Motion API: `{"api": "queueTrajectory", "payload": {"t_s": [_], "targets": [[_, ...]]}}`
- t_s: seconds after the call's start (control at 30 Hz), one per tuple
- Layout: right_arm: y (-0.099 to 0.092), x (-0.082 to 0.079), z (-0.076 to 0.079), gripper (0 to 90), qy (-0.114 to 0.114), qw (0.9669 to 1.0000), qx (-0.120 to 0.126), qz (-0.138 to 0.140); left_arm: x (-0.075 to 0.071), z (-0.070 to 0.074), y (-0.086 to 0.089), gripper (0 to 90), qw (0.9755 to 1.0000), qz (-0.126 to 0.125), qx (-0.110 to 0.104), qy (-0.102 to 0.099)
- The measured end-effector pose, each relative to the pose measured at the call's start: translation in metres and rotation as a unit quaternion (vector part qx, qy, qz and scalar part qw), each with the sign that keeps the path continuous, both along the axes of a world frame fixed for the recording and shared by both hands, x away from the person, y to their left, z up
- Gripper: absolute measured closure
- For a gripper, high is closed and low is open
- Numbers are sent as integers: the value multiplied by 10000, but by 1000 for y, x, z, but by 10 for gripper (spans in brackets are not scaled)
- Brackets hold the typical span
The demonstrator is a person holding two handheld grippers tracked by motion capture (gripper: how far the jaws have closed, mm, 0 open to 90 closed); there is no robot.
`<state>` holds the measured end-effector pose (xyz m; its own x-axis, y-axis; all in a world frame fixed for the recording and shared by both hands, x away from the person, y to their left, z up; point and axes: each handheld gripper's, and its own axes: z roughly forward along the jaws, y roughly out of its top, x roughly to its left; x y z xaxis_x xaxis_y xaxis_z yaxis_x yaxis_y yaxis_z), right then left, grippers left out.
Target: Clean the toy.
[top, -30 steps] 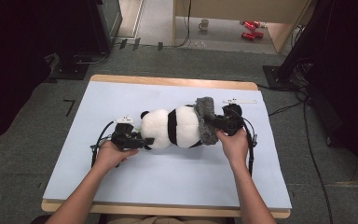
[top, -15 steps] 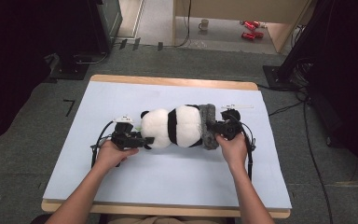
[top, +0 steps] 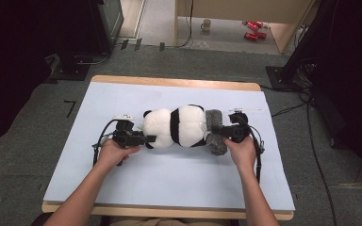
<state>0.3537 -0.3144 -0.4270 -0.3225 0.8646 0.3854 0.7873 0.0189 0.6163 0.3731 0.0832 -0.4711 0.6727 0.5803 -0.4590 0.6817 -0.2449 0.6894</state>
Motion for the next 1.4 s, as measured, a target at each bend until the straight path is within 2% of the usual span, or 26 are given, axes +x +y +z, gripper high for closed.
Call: {"api": "queueTrajectory", "payload": {"t_s": [0.17,0.3,0.5,0.67,0.83,0.97,1.03,1.1,1.13,1.2,1.3,1.4], "targets": [[-9,-8,28,769,-429,9989,201,-50,0,0,0,565,10000,-38,3,-2],[-6,-15,50,768,-743,9967,312,29,-1,0,-1,585,9999,-96,-1,-83],[18,-25,74,768,-1072,9923,433,439,-3,0,-5,608,9997,-194,-51,-143],[45,-31,85,768,-1165,9879,514,883,-6,2,-9,618,9990,-415,-100,-114],[72,-35,83,766,-1038,9843,475,1347,-7,5,-7,624,9978,-620,-254,-29],[88,-30,66,766,-682,9837,253,1644,-7,5,-6,616,9982,-545,-155,-191],[90,-27,56,766,-546,9851,98,1627,-8,4,-7,601,9983,-492,-76,-289],[92,-24,49,765,-494,9862,-155,1574,-8,4,-8,557,9986,-411,-15,-321],[91,-23,45,765,-519,9862,-194,1561,-9,4,-8,536,9986,-393,4,-355],[90,-20,42,765,-531,9872,-133,1501,-9,4,-8,476,9990,-316,-10,-328],[89,-17,40,765,-635,9878,-184,1413,-10,4,-6,400,9989,-274,8,-386],[88,-14,39,765,-755,9879,-251,1335,-15,4,-3,374,9981,-213,54,-579]]}}
